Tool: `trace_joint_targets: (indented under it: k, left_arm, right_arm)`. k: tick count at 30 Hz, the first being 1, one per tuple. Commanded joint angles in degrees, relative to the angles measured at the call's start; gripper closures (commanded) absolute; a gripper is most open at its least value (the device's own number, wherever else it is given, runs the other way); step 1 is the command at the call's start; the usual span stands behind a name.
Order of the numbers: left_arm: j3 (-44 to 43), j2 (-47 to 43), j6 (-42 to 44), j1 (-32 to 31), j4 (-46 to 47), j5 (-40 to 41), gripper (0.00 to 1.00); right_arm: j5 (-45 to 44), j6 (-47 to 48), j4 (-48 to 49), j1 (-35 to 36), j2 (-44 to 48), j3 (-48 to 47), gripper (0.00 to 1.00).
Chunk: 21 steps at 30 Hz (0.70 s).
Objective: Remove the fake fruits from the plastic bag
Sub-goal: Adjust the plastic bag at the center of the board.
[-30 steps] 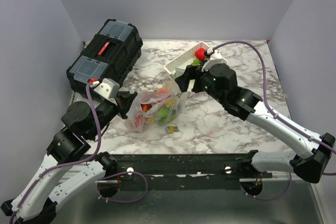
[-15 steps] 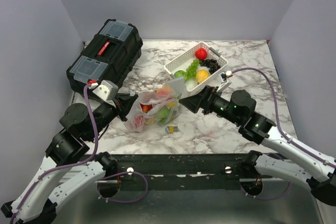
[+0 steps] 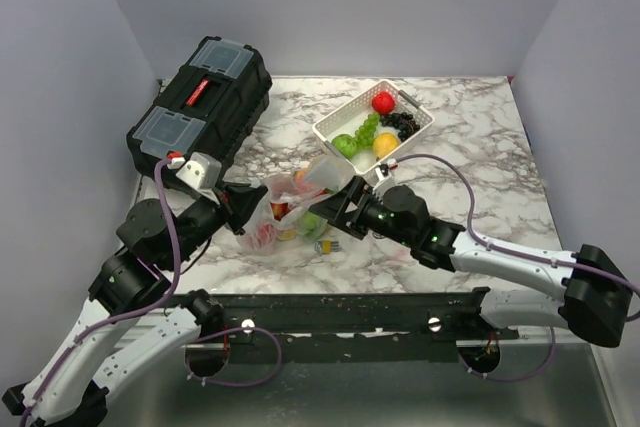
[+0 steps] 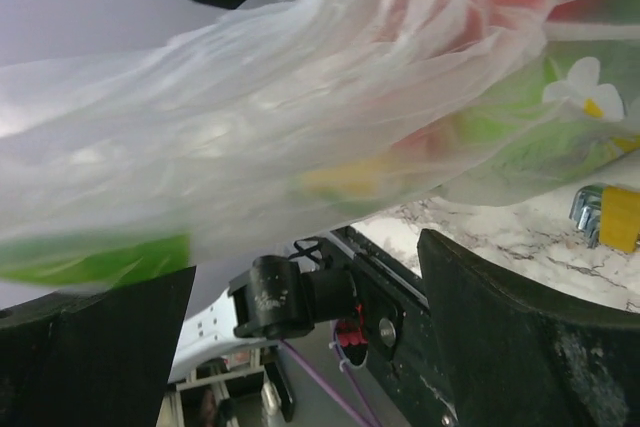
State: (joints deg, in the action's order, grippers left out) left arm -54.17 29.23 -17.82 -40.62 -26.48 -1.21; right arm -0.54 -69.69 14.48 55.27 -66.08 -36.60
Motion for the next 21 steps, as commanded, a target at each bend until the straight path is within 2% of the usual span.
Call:
trace_joint_targets:
  k: [1, 5, 13, 16, 21]
  left_arm:
    - [0.87, -1.62, -1.01, -0.23, -0.35, -2.37, 1.00]
    - [1.79, -2.39, -1.34, -0.19, -0.31, -4.26, 1.00]
    - [2.12, -3.58, 1.72, -0.18, -3.13, -12.60, 1.00]
    - [2.32, -3.94, 1.46, -0.20, -3.72, -12.33, 1.00]
    - [2.10, -4.28, 1.49, -0.18, -3.24, -11.46, 1.00]
  right_arm:
    - [-7.78, -2.87, 2.64, 1.50, -3.86, -1.76, 0.07]
    - [-11.64, -1.59, 3.24, 1.91, -6.38, -3.01, 0.08]
    - [-12.21, -0.48, 4.99, 2.13, -10.21, -5.59, 0.04]
    - [-11.43, -0.10, 5.04, 2.35, -11.70, -6.47, 0.03]
    - [-15.95, -0.88, 5.45, 3.29, -13.23, -5.09, 0.06]
